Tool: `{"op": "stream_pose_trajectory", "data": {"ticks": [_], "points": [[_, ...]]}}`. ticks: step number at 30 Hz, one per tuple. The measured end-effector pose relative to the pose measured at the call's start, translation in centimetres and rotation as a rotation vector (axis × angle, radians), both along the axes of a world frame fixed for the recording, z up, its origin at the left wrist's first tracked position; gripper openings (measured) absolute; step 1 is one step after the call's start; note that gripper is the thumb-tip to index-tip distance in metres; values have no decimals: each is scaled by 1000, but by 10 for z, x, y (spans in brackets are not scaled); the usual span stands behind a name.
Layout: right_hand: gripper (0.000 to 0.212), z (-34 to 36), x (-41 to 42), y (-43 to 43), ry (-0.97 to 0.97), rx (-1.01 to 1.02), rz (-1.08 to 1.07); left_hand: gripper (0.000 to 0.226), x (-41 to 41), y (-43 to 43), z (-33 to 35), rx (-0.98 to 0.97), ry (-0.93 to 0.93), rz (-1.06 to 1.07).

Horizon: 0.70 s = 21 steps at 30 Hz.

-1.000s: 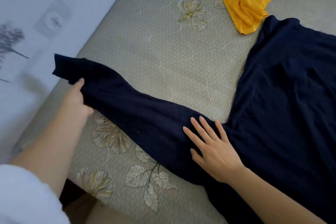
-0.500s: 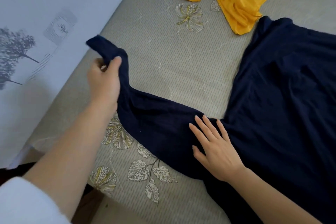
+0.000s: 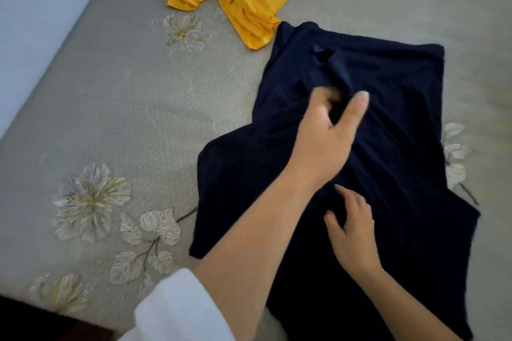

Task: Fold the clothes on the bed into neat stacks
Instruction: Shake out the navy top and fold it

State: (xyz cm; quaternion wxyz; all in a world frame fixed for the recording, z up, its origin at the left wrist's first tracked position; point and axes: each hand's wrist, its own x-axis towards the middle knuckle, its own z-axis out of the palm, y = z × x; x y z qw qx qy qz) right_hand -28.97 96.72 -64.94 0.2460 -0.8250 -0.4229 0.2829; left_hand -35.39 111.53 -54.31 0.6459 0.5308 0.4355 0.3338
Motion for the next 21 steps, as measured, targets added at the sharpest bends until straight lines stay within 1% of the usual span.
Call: {"op": "stream_pose_trajectory", "data": {"ticks": [1,2,3,4,6,7,8,9,11,13,14,16,19,20,21], "points": [[44,2,12,-4,150,11,-154,38,12,-10,-5,-9,42,-191],[39,4,25,-5,310,27,-322,43,17,-21,-13,3,107,-324],[36,5,37,-6,464,52,-484,44,15,-30,-23,38,181,-383],[35,4,50,-6,624,72,-613,42,6,-39,-35,88,256,-369],[43,3,69,-6,939,106,-752,39,-26,-56,-58,177,448,-219],[45,3,75,-5,1037,107,-778,41,-45,-65,-69,214,555,-150],[42,3,80,-3,1088,96,-778,47,-64,-73,-79,251,656,-108],[34,3,82,0,1099,75,-768,56,-82,-82,-88,284,755,-96],[23,3,85,9,1056,31,-755,75,-109,-100,-102,328,944,-115],[21,4,86,20,989,-10,-757,90,-127,-113,-112,300,1070,-106],[20,4,87,25,940,-34,-763,93,-132,-117,-115,265,1098,-78],[22,4,91,38,851,-53,-803,93,-135,-120,-120,192,1117,3],[24,7,101,61,816,22,-866,90,-129,-118,-123,165,1125,81],[23,8,105,68,780,57,-867,89,-127,-117,-123,178,1124,93],[23,10,108,74,702,99,-850,87,-125,-117,-123,194,1120,104]]}}
